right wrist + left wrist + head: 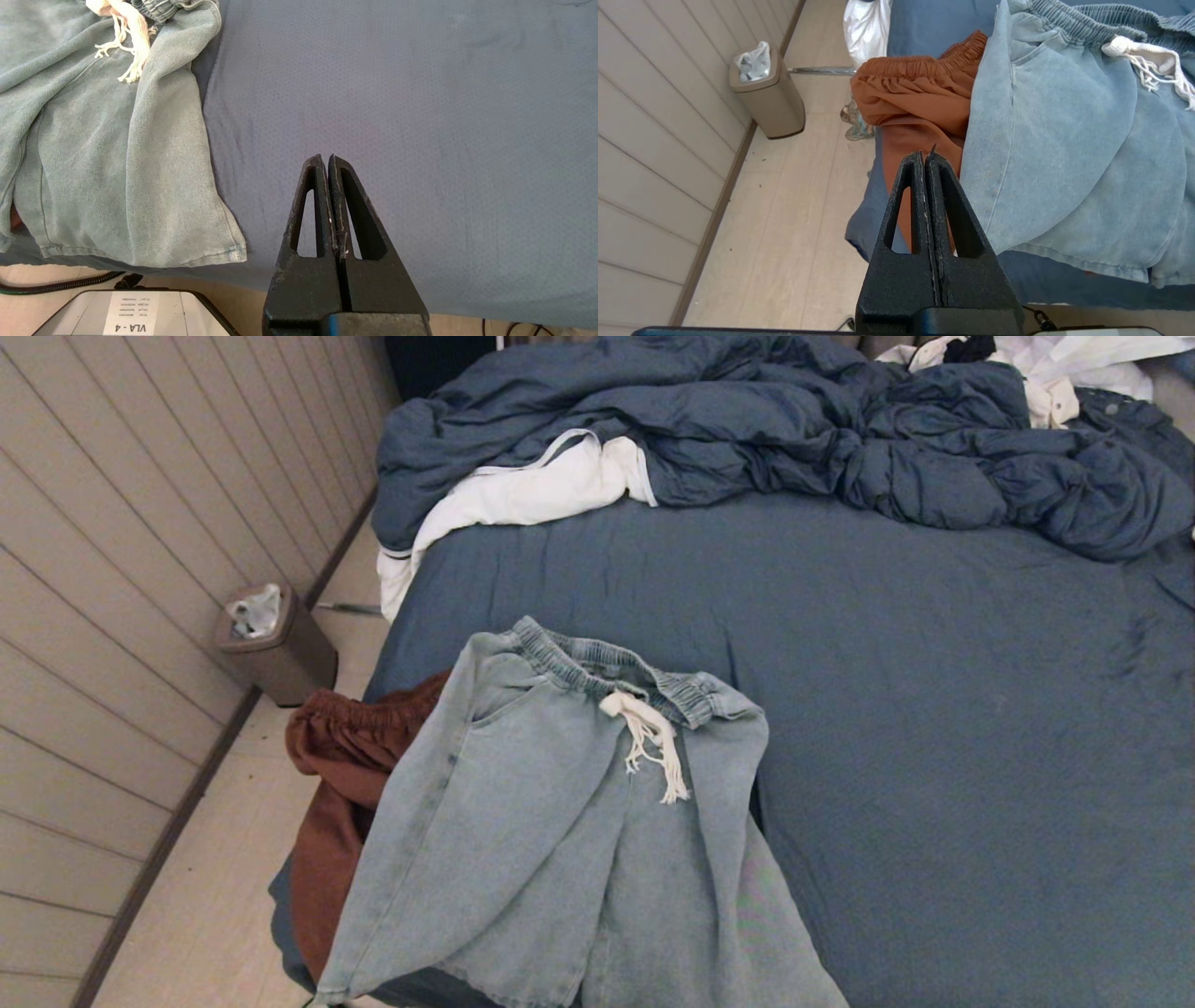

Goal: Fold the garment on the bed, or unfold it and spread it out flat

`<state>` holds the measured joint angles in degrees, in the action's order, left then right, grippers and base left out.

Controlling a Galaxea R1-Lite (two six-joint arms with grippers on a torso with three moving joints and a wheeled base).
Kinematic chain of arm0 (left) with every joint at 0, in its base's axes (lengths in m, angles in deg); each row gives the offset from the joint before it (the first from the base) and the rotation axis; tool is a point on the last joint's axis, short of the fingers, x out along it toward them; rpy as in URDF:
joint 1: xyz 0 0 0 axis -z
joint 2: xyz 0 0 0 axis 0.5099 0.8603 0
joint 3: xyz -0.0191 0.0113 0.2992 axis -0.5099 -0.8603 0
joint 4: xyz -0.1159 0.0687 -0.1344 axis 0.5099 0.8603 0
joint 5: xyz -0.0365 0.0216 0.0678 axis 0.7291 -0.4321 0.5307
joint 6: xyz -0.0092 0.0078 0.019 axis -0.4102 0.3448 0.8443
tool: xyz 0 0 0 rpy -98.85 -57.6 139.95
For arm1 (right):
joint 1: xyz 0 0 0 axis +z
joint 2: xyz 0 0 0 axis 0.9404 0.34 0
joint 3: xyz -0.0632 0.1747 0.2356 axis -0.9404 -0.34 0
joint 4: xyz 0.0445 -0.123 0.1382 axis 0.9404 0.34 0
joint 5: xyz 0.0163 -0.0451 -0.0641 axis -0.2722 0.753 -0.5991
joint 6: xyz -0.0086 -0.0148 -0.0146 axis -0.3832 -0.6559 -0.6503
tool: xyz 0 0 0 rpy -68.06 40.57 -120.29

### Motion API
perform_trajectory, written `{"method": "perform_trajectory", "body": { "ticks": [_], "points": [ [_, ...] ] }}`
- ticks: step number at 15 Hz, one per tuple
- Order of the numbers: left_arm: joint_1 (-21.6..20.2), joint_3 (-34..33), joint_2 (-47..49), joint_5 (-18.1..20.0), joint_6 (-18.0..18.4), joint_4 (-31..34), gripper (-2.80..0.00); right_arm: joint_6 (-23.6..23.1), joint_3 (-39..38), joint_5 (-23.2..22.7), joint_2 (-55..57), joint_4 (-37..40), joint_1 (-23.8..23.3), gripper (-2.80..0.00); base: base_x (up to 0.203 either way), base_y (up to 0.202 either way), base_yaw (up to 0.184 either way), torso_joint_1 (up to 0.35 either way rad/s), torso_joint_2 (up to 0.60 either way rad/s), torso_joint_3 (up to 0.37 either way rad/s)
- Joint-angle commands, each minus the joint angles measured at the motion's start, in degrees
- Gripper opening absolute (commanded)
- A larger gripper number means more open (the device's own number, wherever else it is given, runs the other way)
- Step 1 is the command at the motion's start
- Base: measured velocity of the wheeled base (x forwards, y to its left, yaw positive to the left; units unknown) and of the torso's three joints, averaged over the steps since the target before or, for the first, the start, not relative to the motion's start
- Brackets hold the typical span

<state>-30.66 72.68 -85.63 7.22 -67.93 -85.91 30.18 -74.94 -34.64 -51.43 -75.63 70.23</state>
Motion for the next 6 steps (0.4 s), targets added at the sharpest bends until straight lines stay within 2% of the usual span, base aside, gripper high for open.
{"method": "perform_trajectory", "body": {
  "ticks": [1, 6],
  "points": [
    [0.0, 0.0, 0.1, -0.1, -0.2, -0.1, -2.80, 0.0, 0.0, 0.0, 0.1, 0.0, 0.0, -2.80, 0.000, 0.000, 0.000, 0.000, 0.00, 0.000],
    [0.0, 0.0, 0.0, -0.2, -2.2, -0.4, -2.80, -0.1, 0.0, -0.1, 0.0, 0.0, 0.0, -2.80, 0.000, 0.000, 0.000, 0.000, 0.00, 0.000]
  ]
}}
